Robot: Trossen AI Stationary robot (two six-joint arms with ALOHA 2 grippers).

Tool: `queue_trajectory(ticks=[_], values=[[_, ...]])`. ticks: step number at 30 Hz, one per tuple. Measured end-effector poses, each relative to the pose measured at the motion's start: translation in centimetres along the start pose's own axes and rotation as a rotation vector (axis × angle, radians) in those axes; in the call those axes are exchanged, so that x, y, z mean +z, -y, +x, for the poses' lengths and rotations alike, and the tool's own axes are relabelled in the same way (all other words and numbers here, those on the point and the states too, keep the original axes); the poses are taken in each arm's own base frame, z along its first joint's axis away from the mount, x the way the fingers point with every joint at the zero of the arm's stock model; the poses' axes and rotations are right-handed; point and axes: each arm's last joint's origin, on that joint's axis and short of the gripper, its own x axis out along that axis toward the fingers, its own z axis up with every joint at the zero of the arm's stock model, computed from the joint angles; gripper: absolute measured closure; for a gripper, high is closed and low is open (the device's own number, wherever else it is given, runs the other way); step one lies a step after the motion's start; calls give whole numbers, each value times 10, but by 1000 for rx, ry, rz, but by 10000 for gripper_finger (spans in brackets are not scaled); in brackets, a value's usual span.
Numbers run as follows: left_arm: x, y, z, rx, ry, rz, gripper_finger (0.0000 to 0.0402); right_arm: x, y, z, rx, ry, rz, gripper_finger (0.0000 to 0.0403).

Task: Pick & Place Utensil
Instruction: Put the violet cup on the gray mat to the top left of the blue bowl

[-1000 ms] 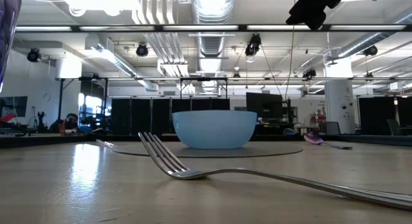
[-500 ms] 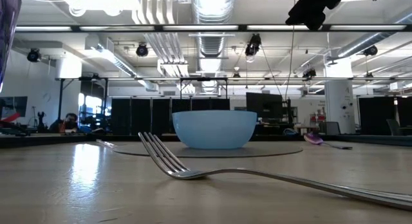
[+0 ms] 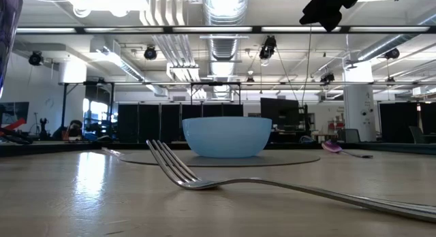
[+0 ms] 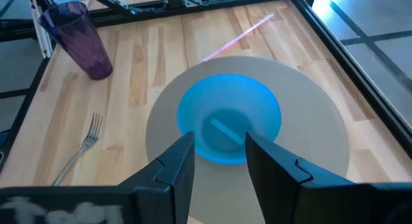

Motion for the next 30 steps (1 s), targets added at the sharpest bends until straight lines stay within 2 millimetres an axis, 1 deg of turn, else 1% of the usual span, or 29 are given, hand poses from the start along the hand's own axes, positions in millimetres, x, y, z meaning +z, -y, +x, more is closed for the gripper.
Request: queue_trajectory(ticks=[4,7,12,15,19,25,30], values=[[1,3,-4,17,-21,-25,250,1,0,0,1,13,-11,279],[-1,3,-1,61,-26,-17,250,1,0,0,1,14,-10,283],[-14,-1,4,247,-81,28,250,1,0,0,1,13,-9,287],[-20,1,11,321,-102,62,250,0,0,1,1,9,-5,283],[-27,12,21,325,-121,87,250,0,0,1,1,9,-4,278],[-42,28,40,380,-136,116,250,0,0,1,1,9,-2,273],[-51,37,57,424,-174,125,250,0,0,1,1,9,-2,278]])
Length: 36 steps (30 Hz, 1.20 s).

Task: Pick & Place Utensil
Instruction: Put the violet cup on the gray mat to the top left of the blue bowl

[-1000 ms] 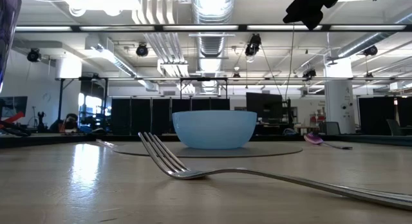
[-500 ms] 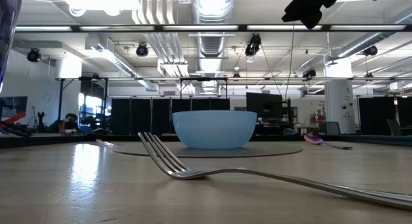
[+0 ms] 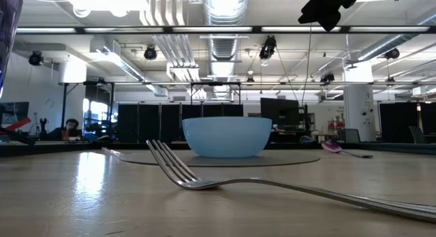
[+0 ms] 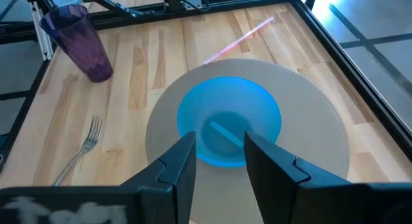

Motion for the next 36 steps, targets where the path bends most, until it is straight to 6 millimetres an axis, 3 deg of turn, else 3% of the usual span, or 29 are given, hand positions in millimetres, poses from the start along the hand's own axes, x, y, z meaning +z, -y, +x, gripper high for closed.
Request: queue_trajectory(ticks=[7,20,29,36], values=[[-8,9,26,69,-71,-12,250,0,0,0,0,0,0,289],[-31,-12,41,29,-76,-128,250,-1,0,1,-1,-3,19,291],[-45,-20,67,-27,-79,-147,250,-3,0,2,-1,-8,20,285],[-48,-21,77,-15,-87,-151,250,1,0,2,3,29,18,296]])
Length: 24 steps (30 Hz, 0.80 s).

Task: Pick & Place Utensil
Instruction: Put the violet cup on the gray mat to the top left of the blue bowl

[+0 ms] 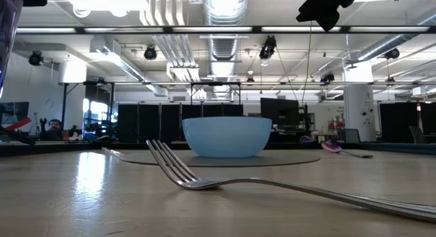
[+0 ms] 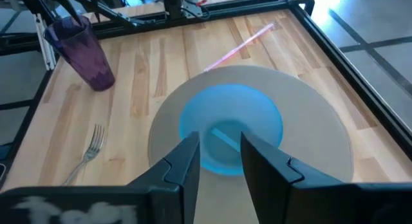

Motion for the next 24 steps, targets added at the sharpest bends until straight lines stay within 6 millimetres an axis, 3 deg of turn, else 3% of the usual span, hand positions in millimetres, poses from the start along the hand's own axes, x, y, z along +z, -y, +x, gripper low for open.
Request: queue_trajectory(ticks=[9,18,24], values=[[-2,-1,7,11,-9,-23,260,0,0,0,1,7,-3,309],[-1,-1,7,7,-7,-23,383,0,0,0,1,6,-5,314],[-1,-1,7,10,1,1,393,0,0,0,1,6,-5,307]])
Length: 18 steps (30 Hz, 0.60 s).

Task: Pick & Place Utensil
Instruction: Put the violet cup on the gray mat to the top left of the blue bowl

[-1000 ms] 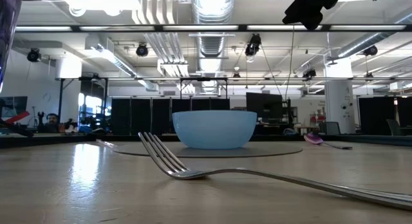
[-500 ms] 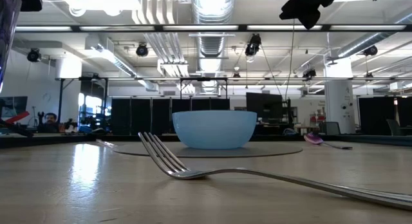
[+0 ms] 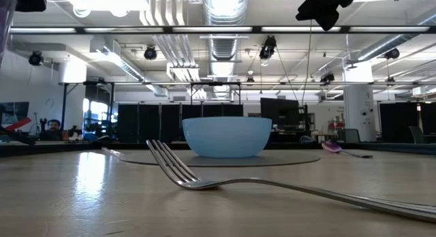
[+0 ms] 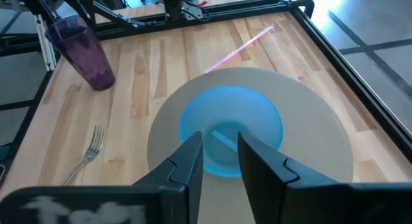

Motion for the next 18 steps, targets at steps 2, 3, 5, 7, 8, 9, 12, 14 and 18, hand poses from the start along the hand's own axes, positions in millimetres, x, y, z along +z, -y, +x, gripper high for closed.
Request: queue_trajectory(ticks=[2,3,5,7,8,9,12,14,18], values=[[0,0,0,9,15,23,397,0,0,0,0,0,0,305],[1,0,0,13,22,34,397,0,0,0,0,0,0,305],[2,-1,-1,20,36,52,397,0,0,0,0,0,0,307],[4,-1,-4,24,57,69,398,0,0,0,0,0,0,311],[6,-1,-5,29,71,80,399,0,0,0,1,-1,0,313],[8,-1,-8,32,85,91,399,0,0,0,0,-1,0,315],[14,-4,-20,47,129,123,399,0,0,0,0,-1,0,321],[19,-8,-29,63,162,142,399,0,0,0,0,-1,0,324],[29,-20,-51,134,232,178,400,0,0,0,0,-1,0,330]])
